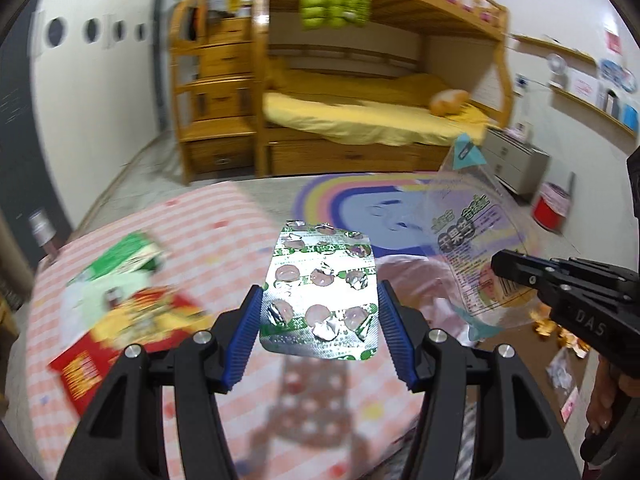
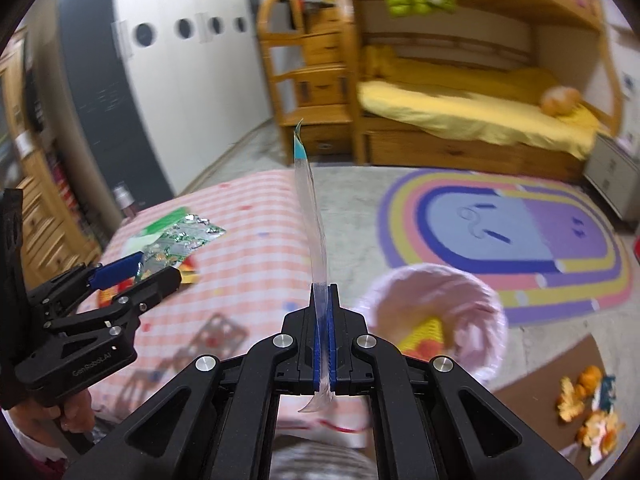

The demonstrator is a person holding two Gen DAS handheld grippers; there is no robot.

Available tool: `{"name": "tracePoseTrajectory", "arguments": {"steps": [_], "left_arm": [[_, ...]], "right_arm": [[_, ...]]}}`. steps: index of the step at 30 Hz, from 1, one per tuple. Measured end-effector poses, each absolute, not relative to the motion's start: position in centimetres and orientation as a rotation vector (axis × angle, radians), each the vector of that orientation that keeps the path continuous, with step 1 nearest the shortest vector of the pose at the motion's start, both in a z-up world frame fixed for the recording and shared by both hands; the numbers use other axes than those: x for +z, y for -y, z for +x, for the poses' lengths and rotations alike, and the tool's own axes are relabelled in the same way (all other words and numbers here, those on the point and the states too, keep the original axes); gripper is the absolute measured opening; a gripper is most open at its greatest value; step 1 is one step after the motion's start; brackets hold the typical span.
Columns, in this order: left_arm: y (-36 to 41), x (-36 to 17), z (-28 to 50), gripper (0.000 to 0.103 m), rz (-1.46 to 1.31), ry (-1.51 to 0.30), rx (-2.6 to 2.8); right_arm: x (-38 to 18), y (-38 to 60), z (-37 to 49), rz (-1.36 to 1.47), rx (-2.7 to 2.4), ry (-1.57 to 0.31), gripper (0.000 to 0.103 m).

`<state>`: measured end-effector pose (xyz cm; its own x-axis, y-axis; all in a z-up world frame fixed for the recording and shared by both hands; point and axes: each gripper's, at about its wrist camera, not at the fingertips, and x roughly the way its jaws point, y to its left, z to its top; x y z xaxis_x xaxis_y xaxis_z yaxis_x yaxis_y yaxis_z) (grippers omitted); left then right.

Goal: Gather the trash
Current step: 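Carry the blister pack and mango bag over the bin and open both tools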

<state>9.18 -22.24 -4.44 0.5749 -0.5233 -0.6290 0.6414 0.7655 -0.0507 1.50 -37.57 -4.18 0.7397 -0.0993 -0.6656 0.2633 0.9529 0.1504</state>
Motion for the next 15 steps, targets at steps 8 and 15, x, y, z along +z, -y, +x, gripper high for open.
{"name": "tracePoseTrajectory", "arguments": {"steps": [8, 15], "left_arm": [[31.2, -6.7, 10.1, 0.056, 0.24, -0.688, -0.826], [36.0, -8.4, 12.1, 0.057, 0.241, -0.711, -0.892]], "right_arm": [[-7.5, 44.2, 1.0, 0.319, -0.327, -0.771, 0.003], [-10.4, 48.2, 2.9, 0.37, -0.365, -0.803, 0.005]]}}
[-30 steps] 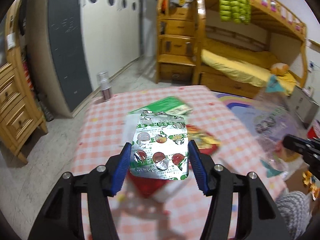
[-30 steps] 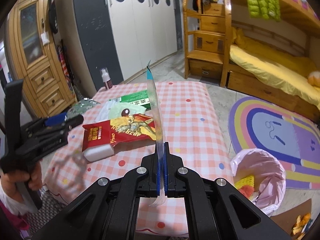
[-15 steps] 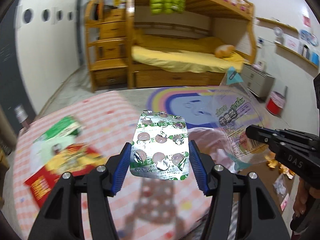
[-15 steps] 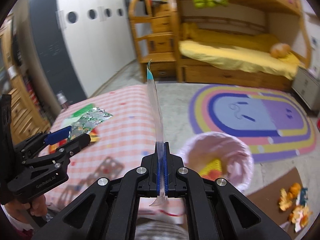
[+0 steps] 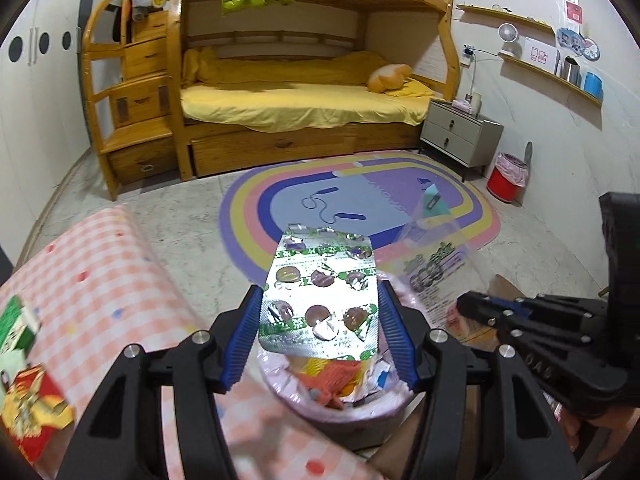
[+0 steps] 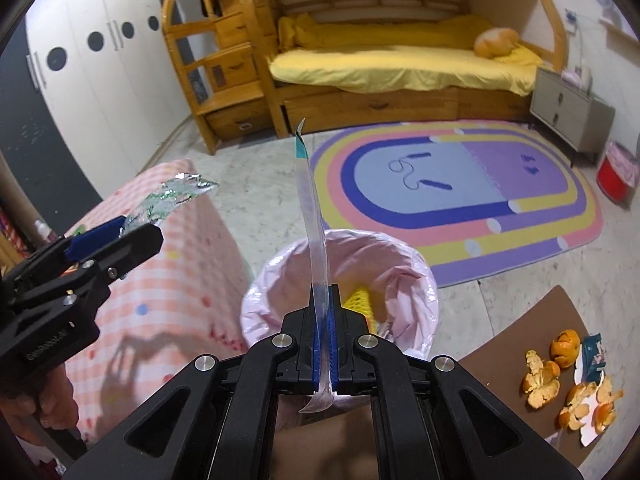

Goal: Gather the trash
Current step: 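Carry the blister pack and mango bag over the bin and open both tools, then move both open tools back over the table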

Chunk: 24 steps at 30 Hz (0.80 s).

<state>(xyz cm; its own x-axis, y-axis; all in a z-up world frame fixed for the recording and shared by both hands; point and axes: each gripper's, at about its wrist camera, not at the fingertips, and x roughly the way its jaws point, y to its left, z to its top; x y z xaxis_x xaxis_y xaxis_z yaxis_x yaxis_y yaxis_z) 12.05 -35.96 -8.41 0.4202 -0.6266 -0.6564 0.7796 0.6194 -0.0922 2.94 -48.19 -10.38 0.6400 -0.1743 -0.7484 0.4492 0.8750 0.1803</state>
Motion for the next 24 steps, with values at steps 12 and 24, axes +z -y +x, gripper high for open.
{"name": "tracePoseTrajectory", "arguments": {"steps": [12, 24], "left_arm": [[32.6, -7.9, 14.2, 0.079, 0.199, -0.71, -0.791], [20.7, -5.2, 10.6, 0.083, 0.177, -0.677, -0.582]], "right_arm": [[-11.6, 49.7, 3.3, 0.442, -0.403, -0.806, 0.038], [-5.5, 41.2, 1.4, 0.363, -0.232, -0.74, 0.038]]}}
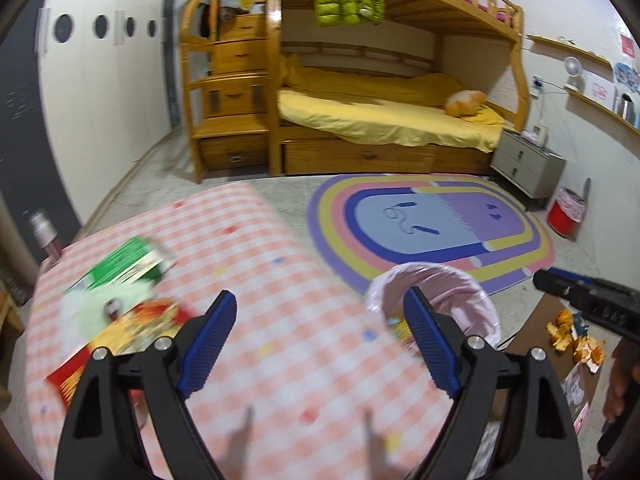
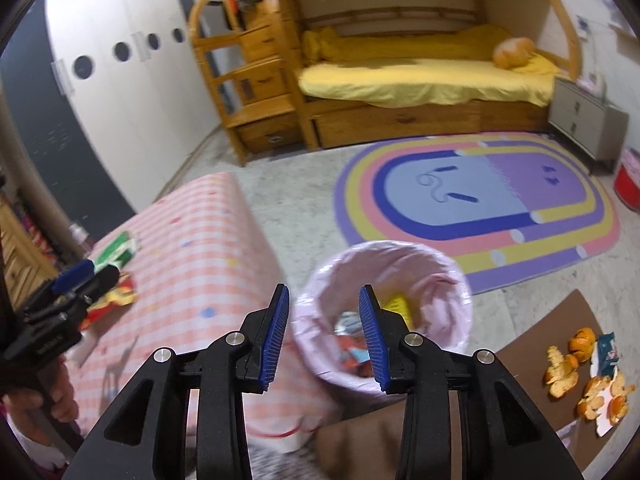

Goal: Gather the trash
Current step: 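Move both open tools back over the table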

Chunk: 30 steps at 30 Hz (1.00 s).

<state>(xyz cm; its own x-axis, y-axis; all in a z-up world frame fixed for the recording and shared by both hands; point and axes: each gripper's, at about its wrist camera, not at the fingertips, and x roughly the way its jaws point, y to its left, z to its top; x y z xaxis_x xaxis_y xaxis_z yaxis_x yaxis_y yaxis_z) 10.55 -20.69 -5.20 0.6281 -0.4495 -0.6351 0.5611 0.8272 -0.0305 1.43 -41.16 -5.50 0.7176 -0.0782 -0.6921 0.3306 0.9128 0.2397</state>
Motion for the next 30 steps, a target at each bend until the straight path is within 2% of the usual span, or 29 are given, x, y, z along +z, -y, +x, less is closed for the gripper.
{"name": "tracePoseTrajectory", "arguments": {"steps": [11, 23, 30], "left_arm": [[7.2, -6.5, 7.8, 0.084, 0.097, -0.737, -0.361], [-0.9, -7.3, 8.2, 0.087, 0.021, -0.741, -0.181], [-3.2, -8.1, 9.9, 0.087, -0.004, -0.753, -0.116]], "right_arm": [[-5.0, 29.8, 4.3, 0.218, 0.006, -0.788, 0.041], [-7.5, 20.7, 8.2, 0.041, 0.138, -0.863, 0.041], [-8.7, 18.5, 11.0, -0.003, 0.165, -0.884, 0.055]]}}
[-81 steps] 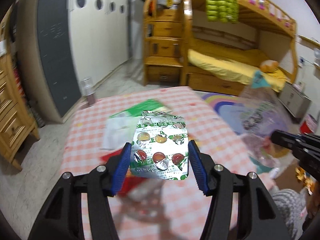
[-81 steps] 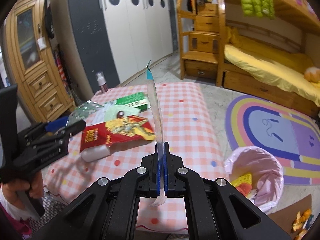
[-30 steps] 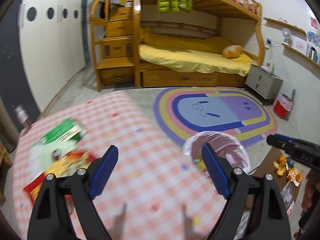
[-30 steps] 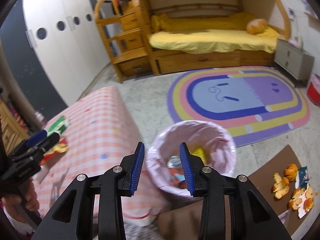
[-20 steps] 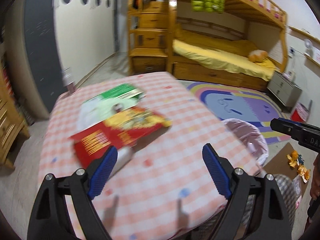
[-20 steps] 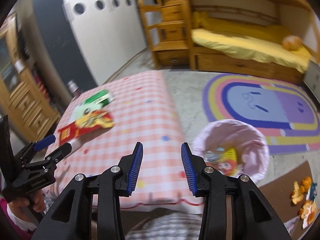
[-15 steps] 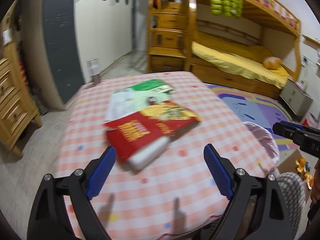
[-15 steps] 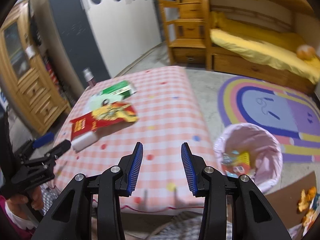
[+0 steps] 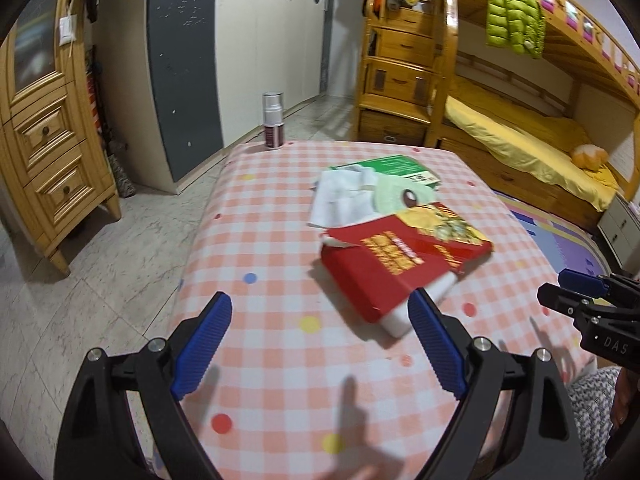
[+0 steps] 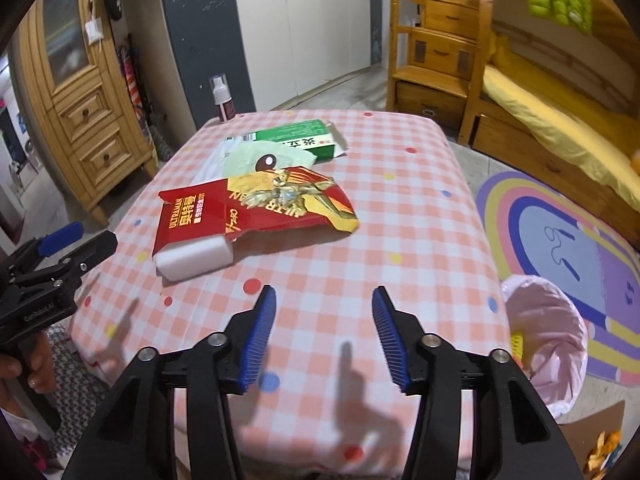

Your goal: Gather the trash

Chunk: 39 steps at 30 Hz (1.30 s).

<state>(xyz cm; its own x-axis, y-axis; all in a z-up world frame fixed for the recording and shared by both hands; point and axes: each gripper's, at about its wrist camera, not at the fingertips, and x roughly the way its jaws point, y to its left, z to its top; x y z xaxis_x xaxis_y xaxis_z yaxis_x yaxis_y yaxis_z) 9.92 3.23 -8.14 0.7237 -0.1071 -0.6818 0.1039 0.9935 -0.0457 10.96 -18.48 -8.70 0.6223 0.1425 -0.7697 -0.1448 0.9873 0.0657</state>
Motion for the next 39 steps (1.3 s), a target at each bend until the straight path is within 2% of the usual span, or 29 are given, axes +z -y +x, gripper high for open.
{"name": "tracePoseTrajectory", "arguments": {"steps": [7, 14, 25, 39], "left_arm": [[-4.7, -8.7, 11.9, 0.087, -0.021, -0.767, -0.075], [-4.4, -8.6, 16.0, 0.087, 0.016, -0.77, -0.052], [-3.8, -10.5, 21.6, 0.087, 0.035, -0.88, -0.079], [-1.8, -10.4, 13.8, 0.087, 0.007, -0.899, -0.229]], "right_arm": [[-10.2, 16.9, 13.8, -0.025, 0.203, -0.91, 0.057], [-9.1, 16.7, 14.0, -0.036, 0.201, -0.877, 0.057], [-7.9, 18.4, 13.3, -0.014, 0.178, -0.861, 0.057], [-7.7, 20.1, 11.2, 0.024, 0.157, -0.87, 0.057]]}}
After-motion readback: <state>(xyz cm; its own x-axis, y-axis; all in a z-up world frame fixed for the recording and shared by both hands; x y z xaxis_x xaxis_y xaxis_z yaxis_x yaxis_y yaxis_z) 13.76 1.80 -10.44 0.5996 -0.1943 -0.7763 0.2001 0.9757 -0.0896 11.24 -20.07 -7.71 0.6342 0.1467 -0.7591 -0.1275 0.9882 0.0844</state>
